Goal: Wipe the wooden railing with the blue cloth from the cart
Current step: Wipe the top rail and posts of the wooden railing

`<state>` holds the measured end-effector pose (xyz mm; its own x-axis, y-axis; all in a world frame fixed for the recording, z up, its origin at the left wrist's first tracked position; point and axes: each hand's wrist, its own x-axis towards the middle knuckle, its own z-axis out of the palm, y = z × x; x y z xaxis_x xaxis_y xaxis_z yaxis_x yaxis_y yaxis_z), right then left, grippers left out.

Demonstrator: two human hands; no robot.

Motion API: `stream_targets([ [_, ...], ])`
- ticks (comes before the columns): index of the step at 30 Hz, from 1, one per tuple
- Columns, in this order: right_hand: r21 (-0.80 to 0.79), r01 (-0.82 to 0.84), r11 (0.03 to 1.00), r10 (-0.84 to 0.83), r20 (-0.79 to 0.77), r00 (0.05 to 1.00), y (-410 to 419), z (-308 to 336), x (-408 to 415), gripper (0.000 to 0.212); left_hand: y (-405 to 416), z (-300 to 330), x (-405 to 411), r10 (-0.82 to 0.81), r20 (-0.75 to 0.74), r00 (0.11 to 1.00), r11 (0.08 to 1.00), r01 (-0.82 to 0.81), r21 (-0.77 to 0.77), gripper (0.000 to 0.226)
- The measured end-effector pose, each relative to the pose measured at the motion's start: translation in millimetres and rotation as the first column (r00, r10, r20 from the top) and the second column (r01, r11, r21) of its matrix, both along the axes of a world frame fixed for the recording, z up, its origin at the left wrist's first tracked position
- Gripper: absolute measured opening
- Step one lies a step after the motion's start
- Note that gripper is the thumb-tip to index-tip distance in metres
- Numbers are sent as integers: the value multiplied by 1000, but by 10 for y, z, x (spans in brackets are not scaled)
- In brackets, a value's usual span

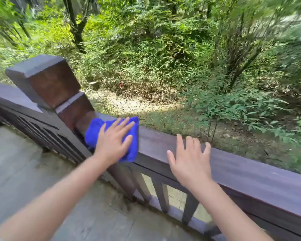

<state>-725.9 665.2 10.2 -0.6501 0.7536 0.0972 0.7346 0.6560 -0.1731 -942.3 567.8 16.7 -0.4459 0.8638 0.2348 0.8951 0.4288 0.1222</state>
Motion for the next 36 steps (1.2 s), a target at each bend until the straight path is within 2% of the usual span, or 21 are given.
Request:
stream_targets([
  [2, 8, 15, 1000, -15, 15, 1000, -37, 4, -174, 62, 98, -78, 292, 90, 11, 996, 996, -90, 12, 58],
  [3, 22, 20, 1000, -20, 22, 1000, -54, 7, -246, 61, 144, -102, 416, 65, 10, 998, 998, -65, 15, 57],
  [6, 70, 31, 997, -32, 15, 999, -73, -4, -383, 59, 191, -84, 380, -175, -7, 984, 984, 175, -46, 56],
  [9, 83, 52, 995, -54, 23, 998, -72, -3, -453, 59, 95, 4, -153, -434, -59, 899, 893, 421, -159, 52],
  [11, 78, 51, 996, -55, 39, 998, -77, 5, -518, 61, 68, 43, -501, -541, -94, 836, 831, 513, -217, 51],
  [13, 57, 32, 998, -35, 63, 997, -87, 14, -607, 63, 93, 87, -787, -557, -100, 824, 816, 522, -247, 50],
  [15, 43, 3, 999, -6, 79, 997, -94, 15, -721, 64, 107, 105, -1020, -463, -102, 881, 870, 429, -243, 49],
  [17, 21, -24, 999, 22, 86, 996, -114, 20, -842, 65, 75, 95, -1193, -266, -68, 962, 946, 247, -210, 48],
  [19, 8, -61, 998, 60, 74, 995, -146, 16, -986, 65, 30, 59, -1276, -96, -55, 994, 979, 84, -187, 53],
  [21, -4, -99, 995, 99, 54, 994, -164, 21, -1114, 65, 7, 30, -1248, -8, -30, 1000, 989, 4, -148, 62],
  [24, -16, -139, 990, 140, 47, 989, -170, 23, -1243, 66, -6, -30, -1141, 100, 9, 995, 993, -99, -64, 56],
  [30, -38, -173, 984, 174, 25, 984, -156, 42, -1238, 64, -9, -114, -797, 278, 57, 959, 961, -277, -26, 64],
  [33, -158, -186, 970, 173, -92, 981, -80, 91, -1193, 57, 48, -117, -518, 281, 82, 956, 960, -280, -23, 70],
  [36, -430, -251, 867, 95, -351, 932, 76, 212, -1110, 51, 107, -147, -152, 244, 108, 964, 968, -248, 29, 68],
])
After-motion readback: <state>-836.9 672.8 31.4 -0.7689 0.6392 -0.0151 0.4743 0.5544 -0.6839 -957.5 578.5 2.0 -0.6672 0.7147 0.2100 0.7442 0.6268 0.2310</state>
